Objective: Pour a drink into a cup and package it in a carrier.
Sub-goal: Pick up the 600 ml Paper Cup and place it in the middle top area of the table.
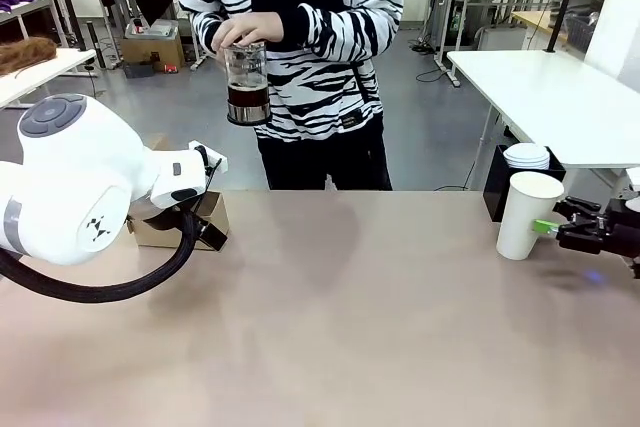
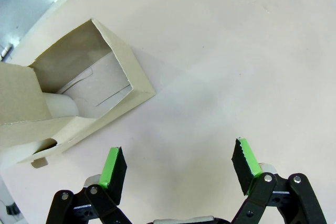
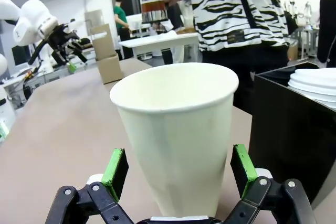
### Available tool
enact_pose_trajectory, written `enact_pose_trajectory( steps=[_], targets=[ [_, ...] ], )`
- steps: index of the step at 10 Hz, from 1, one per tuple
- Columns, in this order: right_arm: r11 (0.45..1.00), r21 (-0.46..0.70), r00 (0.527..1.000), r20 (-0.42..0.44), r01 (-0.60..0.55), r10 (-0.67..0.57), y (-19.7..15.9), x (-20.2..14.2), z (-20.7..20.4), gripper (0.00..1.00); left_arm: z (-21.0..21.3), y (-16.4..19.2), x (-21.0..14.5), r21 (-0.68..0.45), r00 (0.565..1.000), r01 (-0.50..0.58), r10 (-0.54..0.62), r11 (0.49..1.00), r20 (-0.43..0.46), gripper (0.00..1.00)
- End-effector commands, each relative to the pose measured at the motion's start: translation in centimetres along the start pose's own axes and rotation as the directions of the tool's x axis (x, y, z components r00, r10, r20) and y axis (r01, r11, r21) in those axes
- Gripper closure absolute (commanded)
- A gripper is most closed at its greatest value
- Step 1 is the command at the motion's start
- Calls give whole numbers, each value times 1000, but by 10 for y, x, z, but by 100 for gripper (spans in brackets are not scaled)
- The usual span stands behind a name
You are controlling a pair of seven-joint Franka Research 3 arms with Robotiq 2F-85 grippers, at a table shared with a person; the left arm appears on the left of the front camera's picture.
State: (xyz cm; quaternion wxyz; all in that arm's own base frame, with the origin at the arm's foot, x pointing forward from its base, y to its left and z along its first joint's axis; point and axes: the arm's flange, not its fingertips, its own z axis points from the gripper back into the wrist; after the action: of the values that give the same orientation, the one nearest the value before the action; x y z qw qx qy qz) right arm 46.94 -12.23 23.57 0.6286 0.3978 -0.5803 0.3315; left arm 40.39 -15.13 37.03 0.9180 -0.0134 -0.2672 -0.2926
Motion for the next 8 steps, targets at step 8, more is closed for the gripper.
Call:
enact_pose_trajectory(
  steps=[8],
  targets=[
    [1000, 5, 1000, 6, 23, -24, -12, -5, -36, 0, 0, 0, 0, -1, 1000, 0, 0, 1000, 1, 0]
  ],
)
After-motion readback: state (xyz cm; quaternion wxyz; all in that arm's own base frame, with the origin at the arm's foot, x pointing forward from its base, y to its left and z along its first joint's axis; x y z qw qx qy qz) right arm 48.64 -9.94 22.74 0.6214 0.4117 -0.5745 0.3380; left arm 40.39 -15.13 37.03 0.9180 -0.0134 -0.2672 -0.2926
